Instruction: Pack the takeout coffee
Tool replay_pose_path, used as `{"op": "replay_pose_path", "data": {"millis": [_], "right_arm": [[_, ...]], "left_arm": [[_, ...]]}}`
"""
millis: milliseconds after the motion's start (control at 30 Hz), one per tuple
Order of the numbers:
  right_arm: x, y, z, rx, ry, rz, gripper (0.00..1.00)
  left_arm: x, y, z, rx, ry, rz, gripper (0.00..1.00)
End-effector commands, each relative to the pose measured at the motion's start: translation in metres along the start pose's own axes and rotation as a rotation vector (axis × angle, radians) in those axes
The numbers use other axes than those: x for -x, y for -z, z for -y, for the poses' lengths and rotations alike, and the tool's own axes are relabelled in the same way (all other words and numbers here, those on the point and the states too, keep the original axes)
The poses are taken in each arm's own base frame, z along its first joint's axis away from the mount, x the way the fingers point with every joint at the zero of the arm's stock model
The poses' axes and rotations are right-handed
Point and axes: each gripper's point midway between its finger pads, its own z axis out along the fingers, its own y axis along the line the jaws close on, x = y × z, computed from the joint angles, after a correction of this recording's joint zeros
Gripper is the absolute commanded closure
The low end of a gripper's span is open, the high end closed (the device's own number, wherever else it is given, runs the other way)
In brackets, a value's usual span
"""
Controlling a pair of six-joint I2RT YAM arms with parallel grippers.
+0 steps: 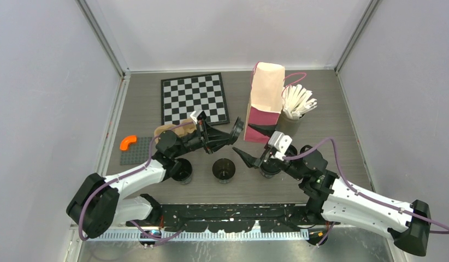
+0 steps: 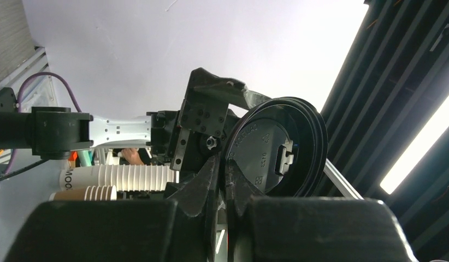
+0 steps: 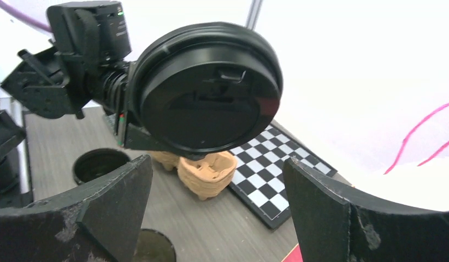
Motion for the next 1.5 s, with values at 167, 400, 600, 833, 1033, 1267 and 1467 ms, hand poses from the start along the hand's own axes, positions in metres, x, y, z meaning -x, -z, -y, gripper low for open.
{"op": "replay_pose_path", "data": {"millis": [167,400,600,833,1033,1267,1467], "right_arm": [[0.040,-0.017,0.012,-0.058,0.015,0.135,0.07],[0.043,-0.023,0.008,-0.057,0.010,0.166,0.07],[0.055,-0.019,0.012,-0.076,-0.001,0.200,0.11],[0.058,-0.015,0.010,-0.072,-0.016,0.224,0.15],[0.058,-0.014,0.006,-0.046,-0.002,0.212,0.12],[0.051,-0.012,-0.005,0.026,0.057,0.169,0.09],[0.054,-0.001,-0.011,0.093,0.112,0.123,0.11]], "left_arm": [[-0.014,0.001,0.005,-0.039,-0.059,-0.048,0.91],[-0.014,0.001,0.004,-0.039,-0.059,-0.050,0.90],[-0.014,0.001,0.003,-0.038,-0.057,-0.049,0.91],[-0.014,0.002,0.002,-0.041,-0.045,-0.051,0.91],[-0.015,0.003,0.004,-0.049,-0.039,-0.047,0.91],[-0.018,0.004,0.007,-0.053,-0.037,-0.060,0.91],[-0.022,0.002,0.009,-0.048,-0.034,-0.091,0.92]]}}
